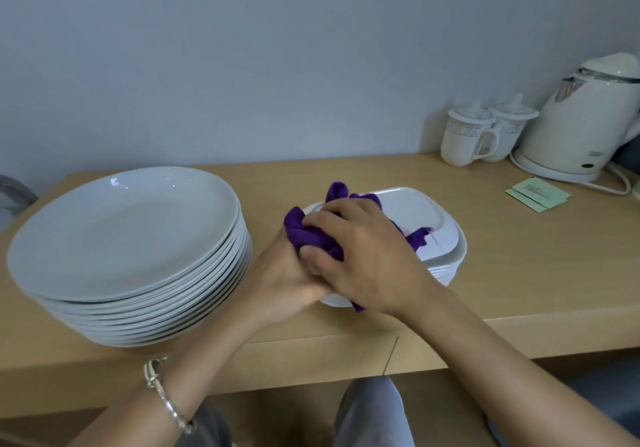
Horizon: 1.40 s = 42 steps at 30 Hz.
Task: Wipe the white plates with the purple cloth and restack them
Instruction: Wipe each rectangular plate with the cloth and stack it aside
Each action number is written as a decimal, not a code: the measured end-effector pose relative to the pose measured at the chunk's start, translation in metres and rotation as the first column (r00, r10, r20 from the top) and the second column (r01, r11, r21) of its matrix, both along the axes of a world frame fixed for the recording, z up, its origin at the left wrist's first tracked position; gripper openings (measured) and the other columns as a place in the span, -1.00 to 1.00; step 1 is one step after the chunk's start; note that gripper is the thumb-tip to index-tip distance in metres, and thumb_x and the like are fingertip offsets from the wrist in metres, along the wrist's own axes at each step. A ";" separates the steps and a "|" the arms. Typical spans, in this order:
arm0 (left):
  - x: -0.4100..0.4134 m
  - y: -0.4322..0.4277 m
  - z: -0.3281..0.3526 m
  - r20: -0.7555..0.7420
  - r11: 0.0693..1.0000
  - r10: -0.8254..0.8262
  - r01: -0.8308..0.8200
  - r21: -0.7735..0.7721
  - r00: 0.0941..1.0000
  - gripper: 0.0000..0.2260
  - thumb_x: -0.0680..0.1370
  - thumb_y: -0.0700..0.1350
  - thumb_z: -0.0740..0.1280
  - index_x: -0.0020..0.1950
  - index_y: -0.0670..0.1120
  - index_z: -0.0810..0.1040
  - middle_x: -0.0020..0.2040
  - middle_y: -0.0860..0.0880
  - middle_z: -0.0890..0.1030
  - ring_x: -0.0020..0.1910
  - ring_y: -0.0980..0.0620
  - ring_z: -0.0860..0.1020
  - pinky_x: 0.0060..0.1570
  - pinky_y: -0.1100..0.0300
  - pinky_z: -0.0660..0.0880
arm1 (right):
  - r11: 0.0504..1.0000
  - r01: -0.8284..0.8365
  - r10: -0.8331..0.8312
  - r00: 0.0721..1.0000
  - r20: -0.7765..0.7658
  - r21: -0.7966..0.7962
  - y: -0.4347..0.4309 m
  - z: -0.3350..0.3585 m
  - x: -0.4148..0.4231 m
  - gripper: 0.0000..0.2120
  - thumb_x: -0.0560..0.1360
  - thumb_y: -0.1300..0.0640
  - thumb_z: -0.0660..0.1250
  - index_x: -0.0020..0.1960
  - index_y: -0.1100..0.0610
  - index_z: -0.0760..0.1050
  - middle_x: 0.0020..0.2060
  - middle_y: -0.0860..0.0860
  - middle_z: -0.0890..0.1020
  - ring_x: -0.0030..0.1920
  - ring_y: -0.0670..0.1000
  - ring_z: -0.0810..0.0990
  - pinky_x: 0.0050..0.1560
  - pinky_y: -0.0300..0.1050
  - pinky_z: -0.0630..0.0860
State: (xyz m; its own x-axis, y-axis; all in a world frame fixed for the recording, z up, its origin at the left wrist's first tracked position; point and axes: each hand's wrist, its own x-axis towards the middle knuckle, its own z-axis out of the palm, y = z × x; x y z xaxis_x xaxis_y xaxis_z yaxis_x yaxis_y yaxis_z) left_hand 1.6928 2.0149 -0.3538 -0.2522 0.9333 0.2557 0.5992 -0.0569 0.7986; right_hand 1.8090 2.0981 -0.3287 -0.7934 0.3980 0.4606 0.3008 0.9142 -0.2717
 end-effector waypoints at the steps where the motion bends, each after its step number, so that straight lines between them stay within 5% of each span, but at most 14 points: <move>1: 0.000 0.001 -0.001 -0.010 1.000 -0.011 0.011 0.002 1.000 -0.43 0.35 -0.04 0.47 0.33 0.12 0.41 0.18 0.14 0.57 0.21 0.12 0.56 0.15 0.04 0.54 | 1.000 -0.007 0.007 1.000 -0.015 -0.008 -0.003 -0.002 0.003 -0.58 0.44 -0.14 0.16 0.17 0.02 0.57 0.06 0.00 0.59 0.07 0.12 0.50 0.15 -0.04 0.40; 6: -0.008 -0.002 -0.012 0.039 0.996 0.069 -0.067 -0.055 0.997 -0.19 0.24 0.25 0.52 0.43 0.23 0.29 0.34 0.22 0.48 0.33 0.21 0.46 0.32 0.00 0.43 | 0.968 0.248 -0.250 0.967 -0.054 -0.040 0.039 -0.001 0.029 -0.66 0.50 -0.09 0.26 0.20 0.01 0.56 0.11 0.02 0.59 0.16 0.14 0.46 0.21 -0.10 0.29; 9: -0.009 -0.002 -0.015 0.009 0.992 0.090 -0.089 -0.085 0.996 -0.21 0.23 0.30 0.50 0.41 0.25 0.30 0.32 0.26 0.48 0.31 0.22 0.46 0.30 0.00 0.44 | 0.889 0.441 -0.448 0.893 -0.037 -0.122 0.055 0.000 0.040 -0.66 0.51 -0.07 0.26 0.22 0.00 0.55 0.17 0.04 0.56 0.24 0.16 0.39 0.28 0.06 0.32; 16: 0.007 0.002 0.002 -0.010 0.999 -0.041 0.041 0.024 0.999 -0.48 0.37 -0.09 0.39 0.34 0.10 0.44 0.17 0.12 0.60 0.21 0.10 0.57 0.20 0.07 0.52 | 0.993 0.079 -0.085 0.994 -0.074 -0.084 -0.011 -0.010 0.010 -0.61 0.46 -0.12 0.19 0.13 0.04 0.60 0.05 0.04 0.60 0.09 0.13 0.50 0.19 -0.06 0.39; 19: 0.005 0.006 -0.009 0.061 0.999 -0.037 0.039 -0.025 0.997 -0.48 0.38 -0.12 0.45 0.33 0.03 0.44 0.17 0.09 0.59 0.22 0.04 0.58 0.21 0.06 0.52 | 0.988 0.066 -0.082 0.990 -0.115 -0.139 -0.008 -0.008 0.012 -0.58 0.46 -0.14 0.15 0.15 0.02 0.59 0.08 0.01 0.58 0.14 0.09 0.47 0.23 -0.17 0.29; 22: 0.002 0.009 -0.013 -0.076 0.989 0.047 -0.057 -0.135 0.996 -0.41 0.44 -0.11 0.45 0.43 -0.09 0.35 0.15 0.18 0.45 0.18 0.13 0.51 0.15 0.25 0.42 | 0.977 0.081 -0.109 0.985 -0.135 -0.199 -0.012 -0.005 0.008 -0.61 0.48 -0.12 0.18 0.16 0.03 0.59 0.11 -0.02 0.58 0.18 0.07 0.45 0.26 -0.21 0.25; 26: -0.002 0.013 -0.016 0.040 0.998 0.018 -0.016 -0.057 0.999 -0.44 0.37 0.02 0.45 0.31 0.10 0.31 0.17 0.20 0.51 0.20 0.27 0.52 0.16 0.38 0.45 | 0.964 0.039 -0.080 0.986 -0.146 -0.264 -0.013 -0.004 0.007 -0.63 0.48 -0.07 0.22 0.21 0.03 0.57 0.14 -0.04 0.56 0.22 0.03 0.42 0.28 -0.23 0.25; 31: -0.002 0.015 -0.017 0.074 1.000 -0.002 0.004 -0.020 0.997 -0.46 0.33 0.09 0.43 0.27 0.28 0.35 0.25 0.08 0.48 0.26 0.10 0.51 0.26 -0.01 0.49 | 0.977 0.005 -0.038 0.988 -0.150 -0.213 -0.010 -0.006 0.010 -0.65 0.48 -0.05 0.25 0.19 0.03 0.58 0.12 -0.03 0.57 0.19 0.03 0.42 0.24 -0.31 0.20; 37: -0.004 0.009 -0.013 -0.037 0.987 0.103 -0.107 -0.121 0.994 -0.14 0.15 0.38 0.43 0.41 0.27 0.24 0.37 0.27 0.33 0.33 0.25 0.37 0.31 0.01 0.41 | 0.960 0.215 -0.238 0.965 -0.114 -0.179 0.057 0.010 0.040 -0.79 0.46 0.12 0.39 0.08 0.11 0.63 0.00 0.09 0.63 0.01 -0.04 0.43 0.05 -0.26 0.25; 40: -0.004 0.009 -0.012 -0.036 0.987 0.105 -0.109 -0.121 0.994 -0.13 0.15 0.39 0.43 0.42 0.28 0.23 0.37 0.29 0.32 0.33 0.28 0.35 0.33 0.03 0.40 | 0.873 0.368 -0.391 0.920 -0.006 -0.321 0.086 0.016 0.051 -0.75 0.48 0.00 0.32 0.14 -0.03 0.59 0.07 0.01 0.56 0.09 0.01 0.48 0.07 -0.20 0.32; 42: -0.004 0.009 -0.012 -0.034 0.989 0.100 -0.103 -0.105 0.994 -0.15 0.16 0.37 0.45 0.41 0.26 0.26 0.36 0.27 0.35 0.33 0.27 0.37 0.32 0.02 0.41 | 0.907 0.382 -0.384 0.923 0.028 -0.179 0.080 0.011 0.039 -0.68 0.47 -0.09 0.25 0.16 -0.03 0.58 0.08 0.02 0.58 0.13 0.12 0.50 0.16 -0.08 0.35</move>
